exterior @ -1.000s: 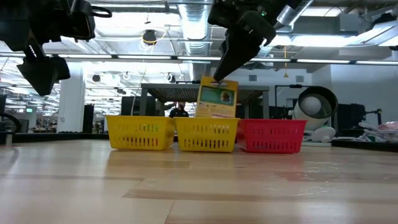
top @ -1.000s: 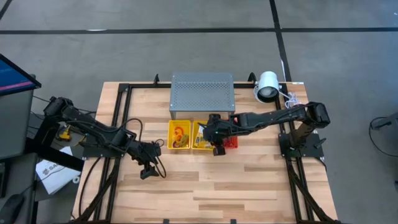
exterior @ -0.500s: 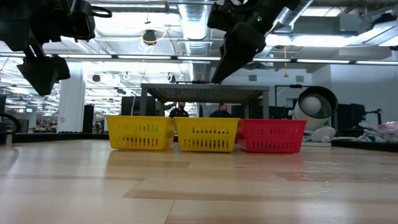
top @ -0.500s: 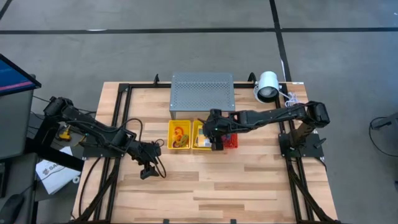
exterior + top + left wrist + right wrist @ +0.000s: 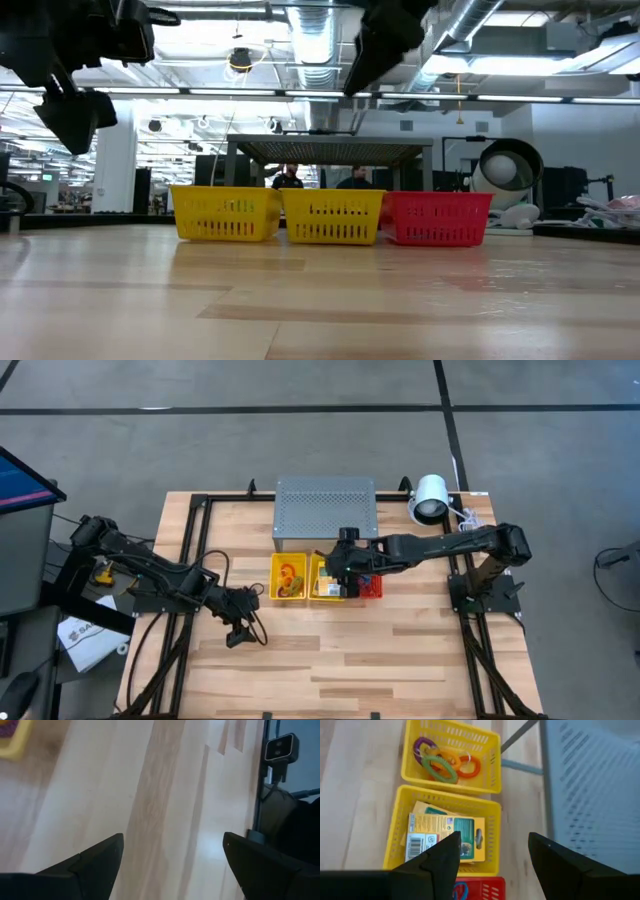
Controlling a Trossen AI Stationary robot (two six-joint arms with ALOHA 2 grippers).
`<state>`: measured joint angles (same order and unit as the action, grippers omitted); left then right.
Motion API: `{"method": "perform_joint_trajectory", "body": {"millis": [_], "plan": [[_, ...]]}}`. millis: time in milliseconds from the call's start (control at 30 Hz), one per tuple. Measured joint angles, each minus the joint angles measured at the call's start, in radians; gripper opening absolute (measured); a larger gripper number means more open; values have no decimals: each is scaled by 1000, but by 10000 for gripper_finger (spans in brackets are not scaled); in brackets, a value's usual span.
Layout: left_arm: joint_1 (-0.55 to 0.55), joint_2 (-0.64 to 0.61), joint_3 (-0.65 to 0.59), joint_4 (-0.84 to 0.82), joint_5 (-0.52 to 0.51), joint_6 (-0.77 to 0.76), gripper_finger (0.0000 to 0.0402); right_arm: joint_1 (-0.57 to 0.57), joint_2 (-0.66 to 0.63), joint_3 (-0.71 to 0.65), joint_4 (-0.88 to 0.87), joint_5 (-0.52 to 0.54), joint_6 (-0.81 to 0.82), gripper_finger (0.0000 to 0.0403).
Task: Pick & Place Office Desk Supplies
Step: Put the left yellow bin on the shelf
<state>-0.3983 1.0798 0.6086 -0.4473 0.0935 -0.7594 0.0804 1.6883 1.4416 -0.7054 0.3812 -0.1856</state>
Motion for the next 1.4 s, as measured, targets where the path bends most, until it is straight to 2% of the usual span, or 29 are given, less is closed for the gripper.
{"method": "perform_joint_trajectory", "body": {"millis": [167,367,667,833,1000,1100,1200,1300,1400], "plan": [[-18,0,0,4,-88,37,337,77,-1,80,-100,103,24,220],[-36,0,0,1,-143,50,337,170,0,91,-190,197,121,214],[-36,0,0,-72,-260,76,337,274,0,91,-234,248,297,208],[-36,0,0,-77,-271,74,337,298,14,91,-183,248,371,208],[-35,0,0,11,-280,-4,337,299,30,91,-130,244,434,208],[-41,0,1,91,-283,40,337,304,36,89,-119,244,416,208],[-44,0,1,93,-305,83,337,305,35,91,-99,248,402,207],[-45,0,1,77,-366,131,337,303,35,91,-99,273,374,208],[-64,0,1,110,-515,212,337,304,35,89,-97,336,314,208]]}}
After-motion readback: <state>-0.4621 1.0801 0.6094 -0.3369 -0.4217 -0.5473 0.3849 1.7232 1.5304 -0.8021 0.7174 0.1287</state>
